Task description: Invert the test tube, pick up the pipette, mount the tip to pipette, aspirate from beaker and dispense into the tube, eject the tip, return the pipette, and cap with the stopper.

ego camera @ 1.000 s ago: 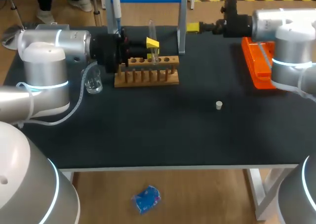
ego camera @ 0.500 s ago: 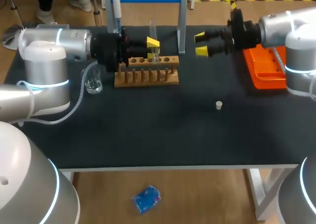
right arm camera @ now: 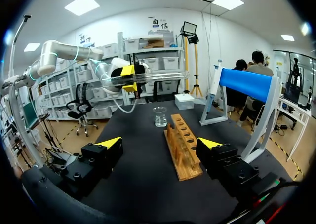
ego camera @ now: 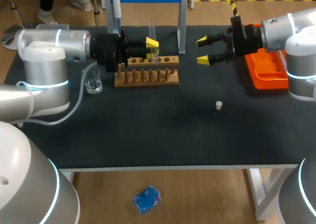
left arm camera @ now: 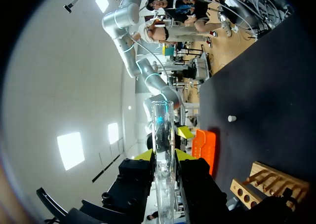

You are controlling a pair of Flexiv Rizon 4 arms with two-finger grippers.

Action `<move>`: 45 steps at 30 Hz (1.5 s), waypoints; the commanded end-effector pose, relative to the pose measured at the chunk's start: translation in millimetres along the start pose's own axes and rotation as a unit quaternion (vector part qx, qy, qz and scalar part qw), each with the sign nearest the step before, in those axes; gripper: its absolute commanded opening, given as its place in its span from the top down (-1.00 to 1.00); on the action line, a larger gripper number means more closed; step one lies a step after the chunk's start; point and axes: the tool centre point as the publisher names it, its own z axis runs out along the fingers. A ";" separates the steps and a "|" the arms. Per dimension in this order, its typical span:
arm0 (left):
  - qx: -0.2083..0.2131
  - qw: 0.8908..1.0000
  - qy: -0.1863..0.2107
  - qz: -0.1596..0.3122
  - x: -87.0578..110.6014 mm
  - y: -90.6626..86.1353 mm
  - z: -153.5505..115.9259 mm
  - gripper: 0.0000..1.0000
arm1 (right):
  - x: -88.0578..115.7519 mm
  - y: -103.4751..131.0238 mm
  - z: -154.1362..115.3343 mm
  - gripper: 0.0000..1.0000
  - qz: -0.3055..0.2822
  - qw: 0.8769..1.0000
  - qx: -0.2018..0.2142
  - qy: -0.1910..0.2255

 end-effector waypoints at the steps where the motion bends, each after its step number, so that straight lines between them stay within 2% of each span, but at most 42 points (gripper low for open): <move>1: 0.000 1.000 0.002 0.000 -1.5 -0.7 -0.9 1.00 | 0.8 -0.2 -0.3 -1.00 0.000 1.000 0.000 -0.001; 9: 0.000 1.000 0.002 0.000 -1.5 -0.7 -0.9 1.00 | 0.8 -0.2 -0.3 -1.00 0.000 1.000 0.000 -0.001; 12: 0.011 1.000 0.005 -0.016 -7.3 0.9 -1.2 1.00 | 0.8 -0.2 -0.3 -1.00 0.000 1.000 0.000 -0.001; 19: 0.035 0.993 -0.044 -0.105 -18.1 9.6 -3.6 1.00 | 0.8 -0.2 -0.3 -1.00 0.000 1.000 0.000 -0.001; 20: 0.034 0.989 -0.048 -0.135 -19.3 12.7 -4.7 1.00 | 0.8 -0.2 -0.3 -1.00 0.000 1.000 0.000 -0.001; 23: 0.039 0.981 -0.058 -0.180 -21.2 18.6 -6.6 1.00 | 0.8 -0.2 -0.3 -1.00 0.000 1.000 0.000 -0.001; 25: 0.038 0.971 -0.070 -0.224 -19.8 23.6 -8.6 1.00 | 0.8 -0.2 -0.3 -1.00 0.000 1.000 0.000 -0.001; 28: 0.026 0.961 -0.086 -0.263 -16.9 29.6 -11.7 1.00 | 0.8 -0.2 -0.3 -1.00 0.000 1.000 0.000 -0.001; 29: 0.020 0.961 -0.077 -0.265 -15.5 30.8 -12.3 1.00 | 0.8 -0.2 -0.3 -1.00 0.000 1.000 0.000 -0.001; 45: 0.020 0.961 -0.077 -0.265 -15.5 30.8 -12.3 1.00 | 0.8 -0.2 -0.3 -1.00 0.000 1.000 0.000 -0.001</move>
